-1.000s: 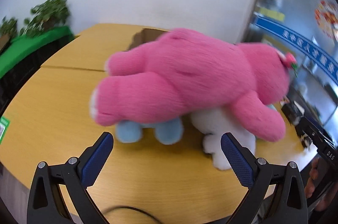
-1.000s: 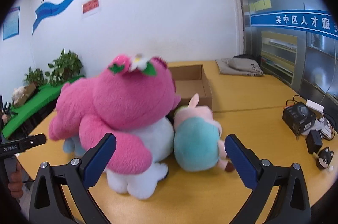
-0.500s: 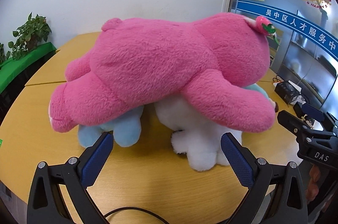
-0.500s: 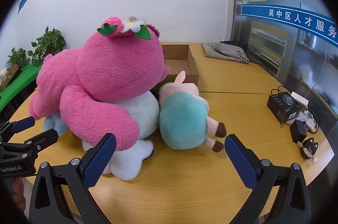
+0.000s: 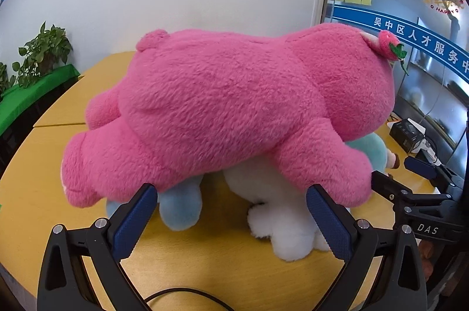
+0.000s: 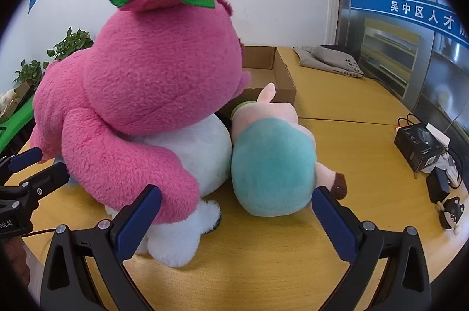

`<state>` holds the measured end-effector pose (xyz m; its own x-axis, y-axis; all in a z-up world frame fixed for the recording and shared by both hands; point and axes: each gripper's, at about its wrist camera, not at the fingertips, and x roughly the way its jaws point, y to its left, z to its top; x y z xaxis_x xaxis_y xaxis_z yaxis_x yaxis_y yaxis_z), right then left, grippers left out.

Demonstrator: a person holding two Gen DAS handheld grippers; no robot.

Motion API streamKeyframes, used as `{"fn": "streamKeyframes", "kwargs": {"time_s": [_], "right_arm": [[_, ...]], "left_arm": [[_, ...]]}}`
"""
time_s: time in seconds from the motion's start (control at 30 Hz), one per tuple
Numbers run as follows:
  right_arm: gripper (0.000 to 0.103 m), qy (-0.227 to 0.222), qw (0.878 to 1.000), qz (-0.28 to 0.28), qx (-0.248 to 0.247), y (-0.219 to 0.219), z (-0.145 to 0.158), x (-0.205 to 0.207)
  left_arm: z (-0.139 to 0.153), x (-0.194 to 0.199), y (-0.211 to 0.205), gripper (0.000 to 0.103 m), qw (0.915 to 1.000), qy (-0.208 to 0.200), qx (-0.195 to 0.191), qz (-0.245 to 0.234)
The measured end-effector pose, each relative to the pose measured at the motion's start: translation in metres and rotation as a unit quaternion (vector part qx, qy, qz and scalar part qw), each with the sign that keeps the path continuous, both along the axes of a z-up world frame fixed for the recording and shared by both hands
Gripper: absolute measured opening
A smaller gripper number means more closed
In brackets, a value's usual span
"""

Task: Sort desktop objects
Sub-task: 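Move both grippers toward the pink bear lying on the toy pile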

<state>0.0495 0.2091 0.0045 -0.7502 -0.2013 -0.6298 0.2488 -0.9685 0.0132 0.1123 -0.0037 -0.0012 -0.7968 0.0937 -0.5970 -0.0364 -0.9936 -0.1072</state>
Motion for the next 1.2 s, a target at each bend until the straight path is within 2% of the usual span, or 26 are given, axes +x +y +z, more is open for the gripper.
{"fn": "streamKeyframes", "kwargs": {"time_s": [0.23, 0.67, 1.0, 1.2], "right_arm": [[0.102, 0.003, 1.0, 0.005, 0.007, -0.001, 0.002, 0.0], [0.102, 0.01, 1.0, 0.023, 0.014, -0.009, 0.009, 0.002], [0.102, 0.017, 0.999, 0.042, -0.004, -0.009, 0.019, 0.001], [0.102, 0.052, 0.994, 0.092, -0.036, 0.005, 0.05, 0.002]], "left_arm": [[-0.004, 0.001, -0.006, 0.103, 0.9999, -0.003, 0.016, 0.003], [0.001, 0.01, -0.012, 0.103, 0.9999, 0.001, 0.015, -0.004], [0.031, 0.006, -0.051, 0.103, 0.9977, 0.007, 0.066, -0.018], [0.068, -0.006, -0.081, 0.103, 0.997, 0.023, 0.072, -0.016]]}}
